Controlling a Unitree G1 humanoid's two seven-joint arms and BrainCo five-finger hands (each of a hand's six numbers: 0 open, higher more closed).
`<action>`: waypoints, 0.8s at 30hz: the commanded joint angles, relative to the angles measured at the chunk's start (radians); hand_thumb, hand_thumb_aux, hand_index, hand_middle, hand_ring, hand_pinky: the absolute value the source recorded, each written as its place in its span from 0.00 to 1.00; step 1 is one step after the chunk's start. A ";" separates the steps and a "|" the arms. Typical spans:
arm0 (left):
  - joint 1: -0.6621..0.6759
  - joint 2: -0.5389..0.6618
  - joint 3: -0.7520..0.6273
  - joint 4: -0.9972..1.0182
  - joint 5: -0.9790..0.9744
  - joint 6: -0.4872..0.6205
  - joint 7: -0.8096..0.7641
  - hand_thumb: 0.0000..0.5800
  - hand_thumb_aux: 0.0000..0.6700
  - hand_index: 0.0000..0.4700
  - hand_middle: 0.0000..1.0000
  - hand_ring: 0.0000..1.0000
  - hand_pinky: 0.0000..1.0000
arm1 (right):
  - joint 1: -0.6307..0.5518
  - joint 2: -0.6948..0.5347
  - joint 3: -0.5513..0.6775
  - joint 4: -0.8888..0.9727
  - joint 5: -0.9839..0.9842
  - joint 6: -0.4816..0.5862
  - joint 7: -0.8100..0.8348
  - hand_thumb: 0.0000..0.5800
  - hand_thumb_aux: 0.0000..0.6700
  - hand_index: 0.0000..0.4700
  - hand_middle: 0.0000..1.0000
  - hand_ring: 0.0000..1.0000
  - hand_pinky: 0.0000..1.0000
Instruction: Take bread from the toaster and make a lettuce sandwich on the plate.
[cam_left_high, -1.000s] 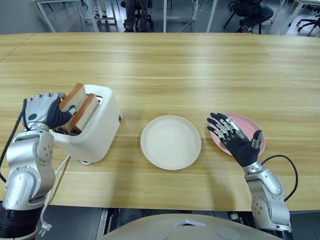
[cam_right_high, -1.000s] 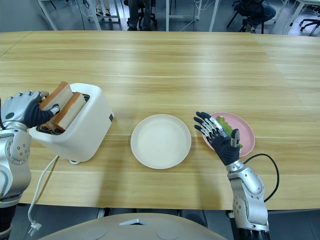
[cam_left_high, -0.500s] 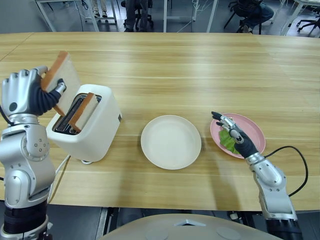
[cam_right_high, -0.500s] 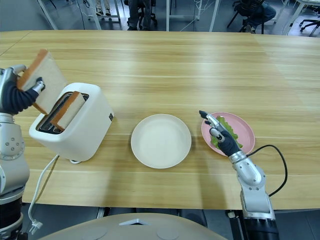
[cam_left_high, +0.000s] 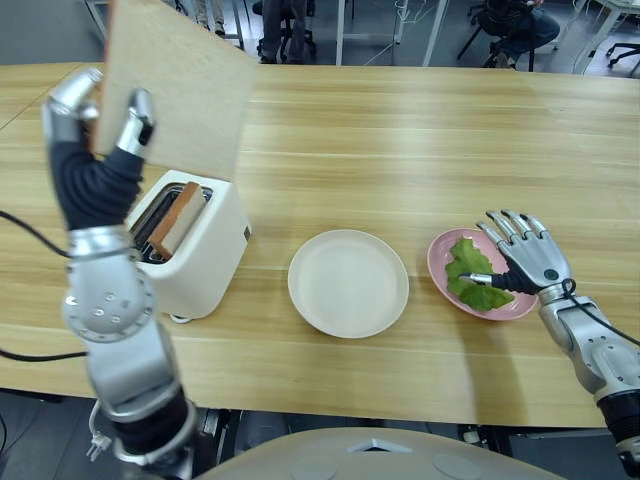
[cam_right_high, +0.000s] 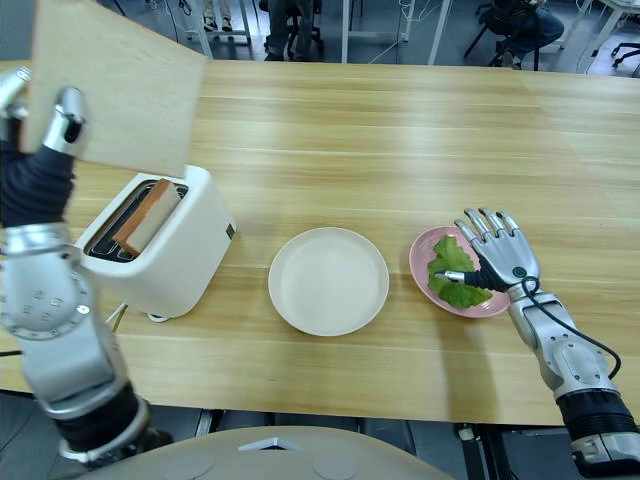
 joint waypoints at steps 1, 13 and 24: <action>0.099 -0.095 -0.181 0.130 -0.075 -0.029 0.010 1.00 1.00 0.98 1.00 1.00 1.00 | -0.008 -0.034 0.059 0.079 -0.007 0.017 0.019 0.00 0.00 0.00 0.00 0.00 0.00; 0.188 -0.115 -0.344 0.697 -0.184 -0.160 0.115 1.00 1.00 0.98 1.00 1.00 1.00 | -0.093 -0.022 0.186 0.228 0.059 0.006 0.029 0.00 0.00 0.00 0.00 0.00 0.00; 0.224 -0.011 -0.496 0.773 -0.033 -0.109 0.125 1.00 1.00 0.98 1.00 1.00 1.00 | -0.142 -0.017 0.242 0.304 0.148 -0.053 0.051 1.00 1.00 0.98 0.00 0.00 0.00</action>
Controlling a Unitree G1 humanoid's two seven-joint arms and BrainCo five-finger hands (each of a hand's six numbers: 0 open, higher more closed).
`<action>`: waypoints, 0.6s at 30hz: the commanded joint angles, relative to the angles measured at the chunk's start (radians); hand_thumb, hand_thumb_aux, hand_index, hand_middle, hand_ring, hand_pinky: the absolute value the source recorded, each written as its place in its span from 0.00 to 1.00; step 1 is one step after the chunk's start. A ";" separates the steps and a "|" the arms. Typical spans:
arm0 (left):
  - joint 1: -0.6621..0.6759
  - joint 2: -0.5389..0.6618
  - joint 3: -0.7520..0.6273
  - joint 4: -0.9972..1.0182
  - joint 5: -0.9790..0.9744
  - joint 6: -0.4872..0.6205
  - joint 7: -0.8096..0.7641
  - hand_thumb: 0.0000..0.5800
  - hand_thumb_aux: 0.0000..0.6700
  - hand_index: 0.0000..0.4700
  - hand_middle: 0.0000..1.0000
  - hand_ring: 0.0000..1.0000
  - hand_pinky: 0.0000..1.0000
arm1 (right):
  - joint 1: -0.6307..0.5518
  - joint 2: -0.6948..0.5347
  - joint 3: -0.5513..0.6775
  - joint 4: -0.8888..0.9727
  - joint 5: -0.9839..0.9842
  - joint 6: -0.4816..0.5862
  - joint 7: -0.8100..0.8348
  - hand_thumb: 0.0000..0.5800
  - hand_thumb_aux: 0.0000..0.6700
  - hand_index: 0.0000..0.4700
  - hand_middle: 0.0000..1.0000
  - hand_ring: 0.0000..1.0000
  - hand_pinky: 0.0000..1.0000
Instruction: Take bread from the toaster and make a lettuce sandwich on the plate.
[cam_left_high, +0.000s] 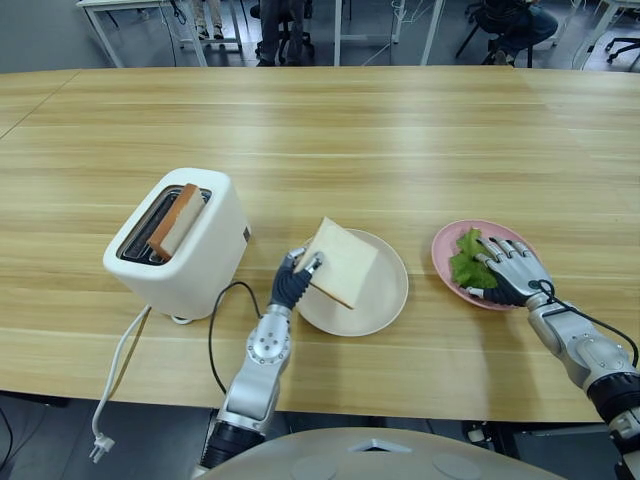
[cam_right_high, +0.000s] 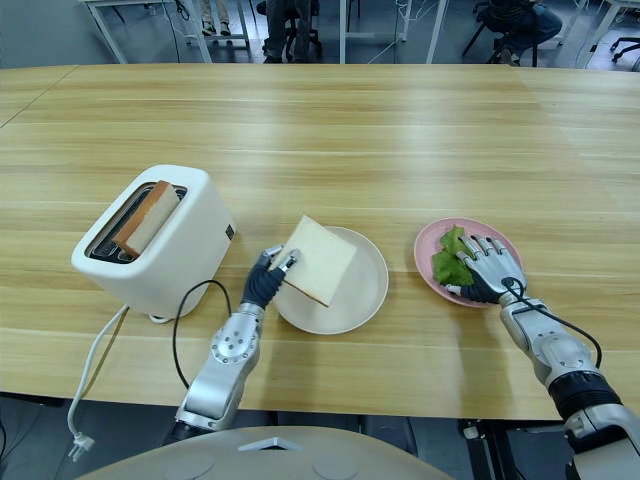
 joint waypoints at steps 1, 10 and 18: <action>0.007 0.029 -0.067 0.002 0.084 0.044 -0.018 1.00 1.00 0.98 1.00 1.00 1.00 | 0.008 0.007 0.035 0.044 0.029 -0.027 0.027 1.00 1.00 0.98 0.00 0.00 0.00; -0.039 0.159 -0.208 -0.085 0.399 0.088 -0.015 0.00 0.00 0.00 0.00 0.00 0.00 | -0.001 -0.004 0.037 0.032 0.084 -0.071 0.004 1.00 1.00 0.98 0.00 0.00 0.00; -0.152 0.270 -0.246 -0.096 0.764 0.103 0.084 0.00 0.00 0.00 0.00 0.00 0.00 | -0.012 -0.046 -0.004 -0.043 0.102 -0.086 -0.040 1.00 1.00 0.98 0.00 0.00 0.00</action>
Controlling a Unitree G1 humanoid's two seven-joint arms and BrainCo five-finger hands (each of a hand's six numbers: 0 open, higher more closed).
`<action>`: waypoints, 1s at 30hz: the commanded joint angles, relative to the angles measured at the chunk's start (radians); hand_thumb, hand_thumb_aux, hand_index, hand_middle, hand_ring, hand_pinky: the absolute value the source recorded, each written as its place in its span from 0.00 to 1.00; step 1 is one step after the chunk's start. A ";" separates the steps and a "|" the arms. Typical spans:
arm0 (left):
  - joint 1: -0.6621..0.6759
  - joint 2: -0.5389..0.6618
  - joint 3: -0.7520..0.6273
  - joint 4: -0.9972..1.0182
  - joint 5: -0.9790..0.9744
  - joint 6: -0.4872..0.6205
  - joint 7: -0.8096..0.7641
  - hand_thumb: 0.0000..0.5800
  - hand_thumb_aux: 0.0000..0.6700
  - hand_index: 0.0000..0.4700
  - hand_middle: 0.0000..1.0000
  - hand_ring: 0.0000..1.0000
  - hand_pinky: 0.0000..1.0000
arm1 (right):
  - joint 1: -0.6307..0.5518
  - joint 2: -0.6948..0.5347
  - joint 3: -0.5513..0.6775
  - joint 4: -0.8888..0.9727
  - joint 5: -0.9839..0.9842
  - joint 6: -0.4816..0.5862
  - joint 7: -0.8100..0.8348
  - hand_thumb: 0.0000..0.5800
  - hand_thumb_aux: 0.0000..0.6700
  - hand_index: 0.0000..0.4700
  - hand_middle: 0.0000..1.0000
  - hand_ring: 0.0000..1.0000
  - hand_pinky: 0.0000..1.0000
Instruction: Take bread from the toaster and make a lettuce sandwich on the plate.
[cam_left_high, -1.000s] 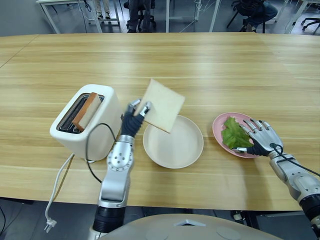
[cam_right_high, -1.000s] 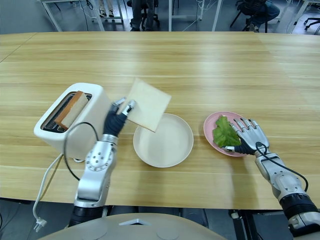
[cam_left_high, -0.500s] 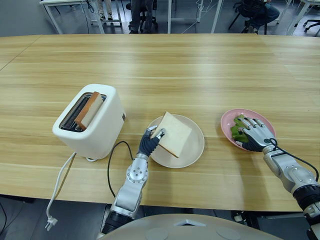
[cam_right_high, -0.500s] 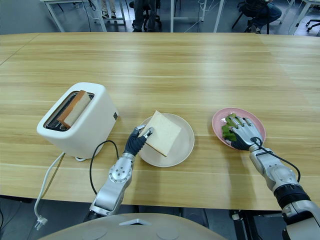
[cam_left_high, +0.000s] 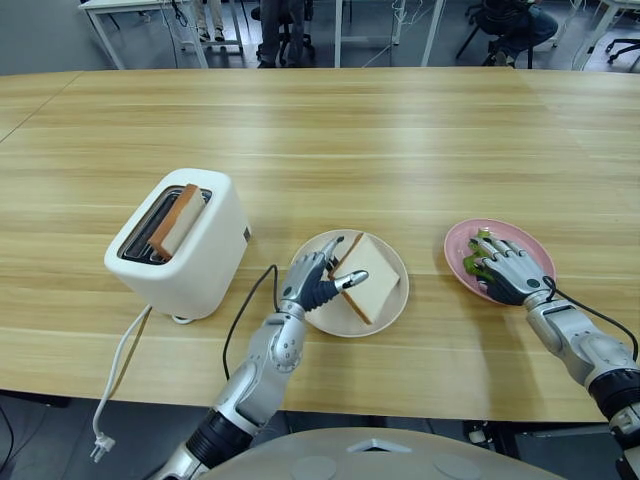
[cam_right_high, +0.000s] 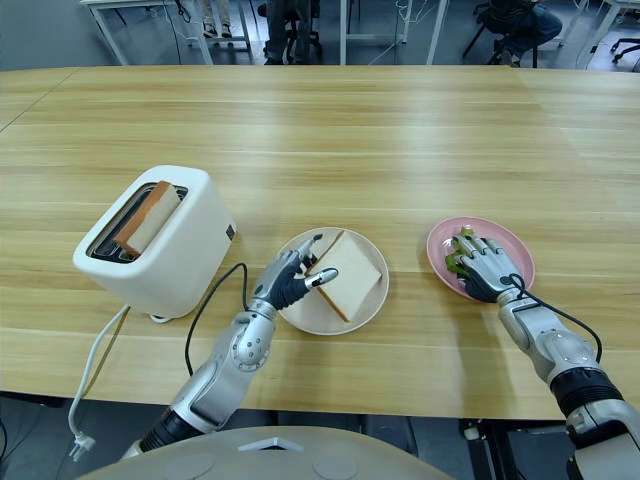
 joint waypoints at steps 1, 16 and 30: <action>-0.035 0.043 -0.010 -0.015 0.168 0.027 0.033 0.00 0.00 0.00 0.00 0.00 0.00 | -0.005 -0.028 -0.029 -0.075 0.020 -0.013 -0.020 1.00 1.00 0.98 0.00 0.00 0.00; 0.064 0.172 0.205 -0.360 0.411 0.121 -0.098 0.00 0.00 0.00 0.00 0.00 0.00 | -0.038 0.053 -0.084 -0.428 0.045 -0.017 0.039 1.00 1.00 0.98 0.00 0.00 0.00; 0.141 0.338 0.724 -0.494 0.370 0.136 -0.282 0.00 0.00 0.00 0.00 0.00 0.00 | -0.326 0.364 0.169 -0.136 -0.094 -0.039 -0.018 1.00 1.00 0.98 0.00 0.00 0.00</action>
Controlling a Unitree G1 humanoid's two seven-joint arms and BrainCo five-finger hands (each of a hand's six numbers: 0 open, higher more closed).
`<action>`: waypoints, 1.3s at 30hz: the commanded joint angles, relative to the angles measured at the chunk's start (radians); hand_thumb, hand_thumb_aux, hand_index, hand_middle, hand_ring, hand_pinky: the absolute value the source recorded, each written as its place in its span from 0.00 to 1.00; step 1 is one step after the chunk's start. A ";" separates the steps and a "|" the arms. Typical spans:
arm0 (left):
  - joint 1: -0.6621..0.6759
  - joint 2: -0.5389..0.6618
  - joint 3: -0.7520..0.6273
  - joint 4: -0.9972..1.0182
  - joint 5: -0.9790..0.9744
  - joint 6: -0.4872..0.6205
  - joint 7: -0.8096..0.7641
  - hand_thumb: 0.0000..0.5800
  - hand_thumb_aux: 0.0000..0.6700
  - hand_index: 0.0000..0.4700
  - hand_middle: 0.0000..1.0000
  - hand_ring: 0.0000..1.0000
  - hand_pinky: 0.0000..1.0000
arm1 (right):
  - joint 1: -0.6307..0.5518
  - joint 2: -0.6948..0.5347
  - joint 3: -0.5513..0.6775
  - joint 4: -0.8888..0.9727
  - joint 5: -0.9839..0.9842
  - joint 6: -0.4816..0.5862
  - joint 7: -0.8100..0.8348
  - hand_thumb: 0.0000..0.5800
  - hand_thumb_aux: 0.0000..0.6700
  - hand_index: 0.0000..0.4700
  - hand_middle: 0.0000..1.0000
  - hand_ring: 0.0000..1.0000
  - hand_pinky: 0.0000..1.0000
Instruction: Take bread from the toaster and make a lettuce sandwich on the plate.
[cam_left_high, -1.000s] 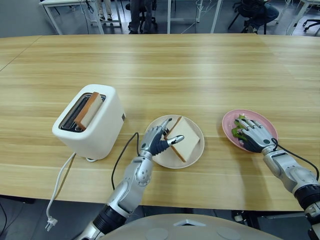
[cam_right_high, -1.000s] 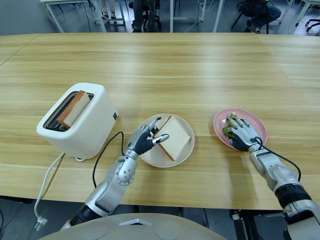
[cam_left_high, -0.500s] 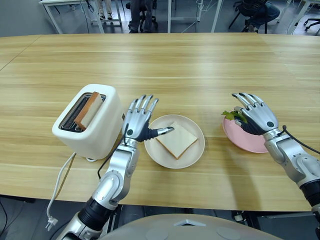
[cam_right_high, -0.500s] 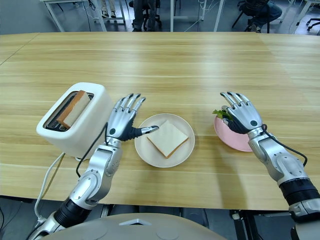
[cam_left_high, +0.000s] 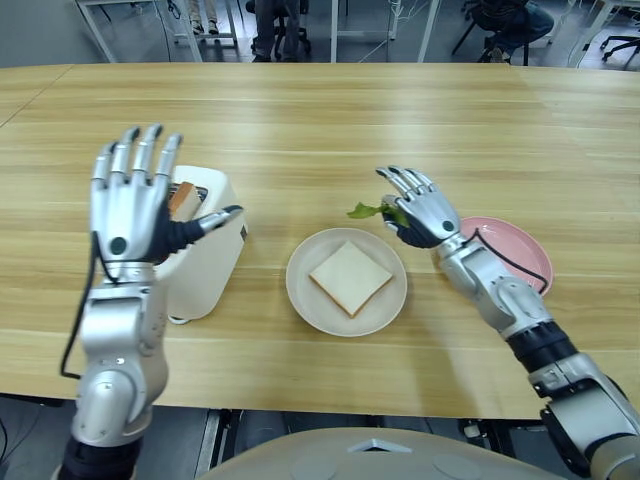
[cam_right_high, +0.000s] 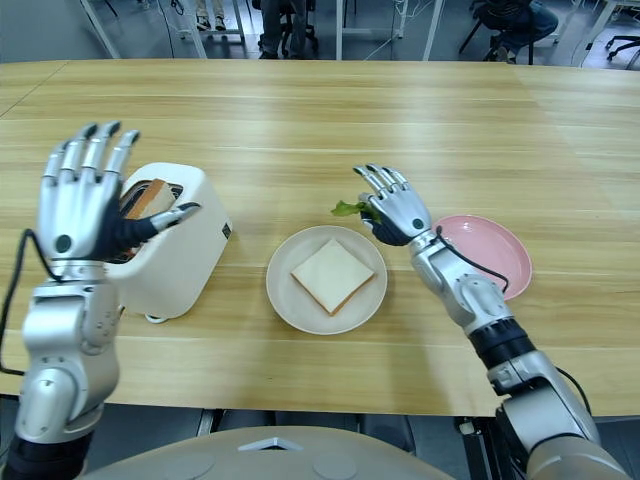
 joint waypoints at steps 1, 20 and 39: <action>0.017 0.026 0.077 0.069 -0.017 0.020 -0.083 0.00 0.00 0.00 0.00 0.00 0.00 | -0.037 0.038 0.078 0.100 -0.046 -0.020 -0.035 1.00 1.00 0.98 0.00 0.00 0.00; -0.009 0.012 -0.023 0.288 -0.177 0.006 -0.289 1.00 0.95 0.93 0.00 0.00 0.00 | 0.192 -0.028 0.141 -0.110 -0.001 -0.114 0.081 1.00 1.00 0.98 0.00 0.00 0.00; -0.101 0.038 0.073 0.261 -0.310 -0.073 -0.081 1.00 1.00 0.98 1.00 1.00 1.00 | 0.296 -0.055 0.074 -0.248 0.064 -0.084 0.216 0.00 0.00 0.00 0.00 0.00 0.00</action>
